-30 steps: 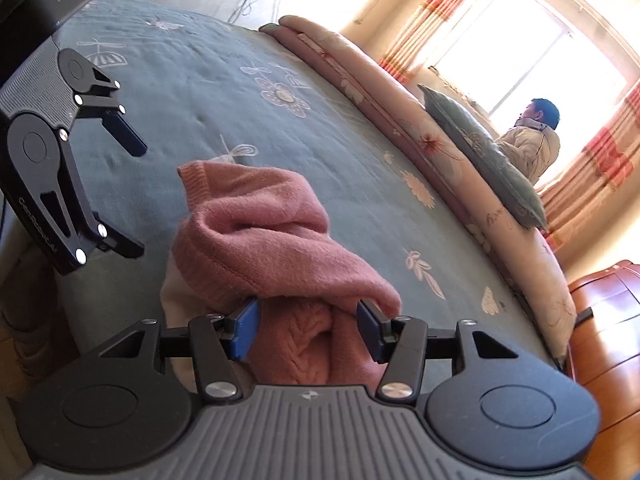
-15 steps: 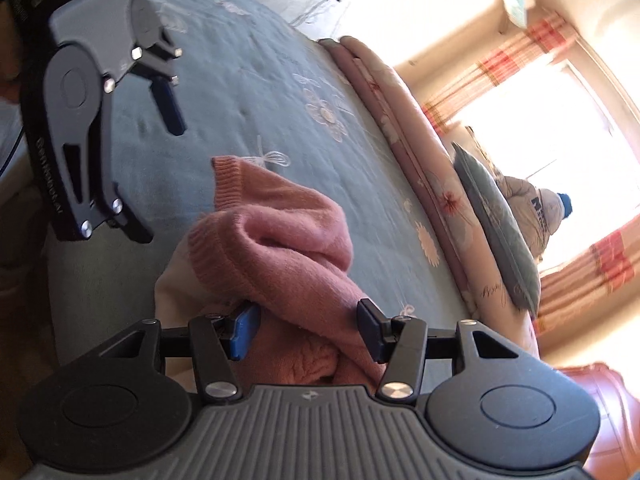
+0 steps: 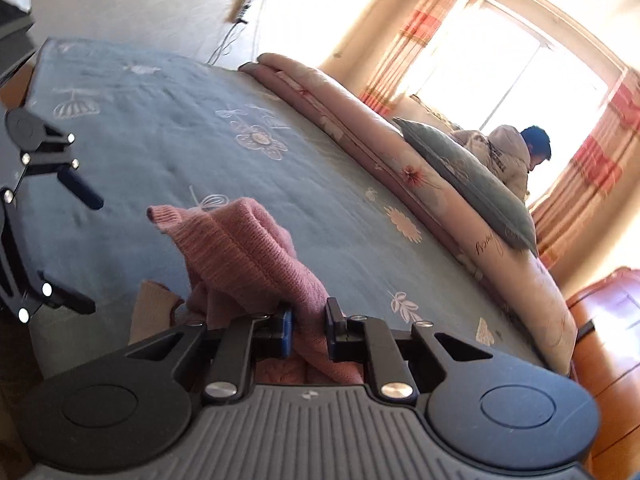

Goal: Fold clothes

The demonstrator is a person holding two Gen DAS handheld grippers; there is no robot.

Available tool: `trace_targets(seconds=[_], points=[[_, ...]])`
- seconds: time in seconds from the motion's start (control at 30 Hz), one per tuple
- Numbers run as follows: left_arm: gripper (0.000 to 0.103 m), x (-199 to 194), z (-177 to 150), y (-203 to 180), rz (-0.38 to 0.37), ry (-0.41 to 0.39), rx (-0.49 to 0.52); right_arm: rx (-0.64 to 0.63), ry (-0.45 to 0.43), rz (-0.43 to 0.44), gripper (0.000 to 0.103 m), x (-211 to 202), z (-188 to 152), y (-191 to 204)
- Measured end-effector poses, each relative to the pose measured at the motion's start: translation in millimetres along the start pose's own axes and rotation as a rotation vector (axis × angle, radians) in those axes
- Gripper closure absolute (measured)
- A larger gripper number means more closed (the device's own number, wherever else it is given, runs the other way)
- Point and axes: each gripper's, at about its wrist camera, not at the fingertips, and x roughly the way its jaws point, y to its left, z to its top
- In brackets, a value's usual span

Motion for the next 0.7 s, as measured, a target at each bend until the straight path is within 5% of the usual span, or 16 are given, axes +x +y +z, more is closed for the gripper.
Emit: trace_targets(seconds=[0.23, 0.33, 0.43, 0.57, 0.63, 0.7], points=[[0.006, 17.2, 8.9, 10.2, 0.106, -0.125, 0.220, 0.221, 0.022, 0.058, 0.085, -5.2, -14.6, -43.0], [0.023, 32.4, 13.6, 12.3, 0.127, -0.168, 0.358, 0.227, 0.049, 0.058, 0.085, -4.1, -19.8, -43.7], [0.040, 46.7, 22.0, 13.0, 0.090, -0.182, 0.469, 0.227, 0.069, 0.058, 0.085, -2.0, -24.9, -43.5], [0.041, 56.2, 29.8, 14.4, 0.014, -0.253, 0.566, 0.228, 0.086, 0.074, 0.085, 3.6, -27.4, -43.2], [0.041, 62.1, 35.7, 18.0, -0.057, -0.262, 0.554, 0.235, 0.082, 0.090, 0.085, 6.2, -28.2, -46.4], [0.052, 70.2, 42.0, 21.9, -0.121, -0.255, 0.528, 0.243, 0.077, 0.106, 0.085, 8.8, -28.9, -49.6]])
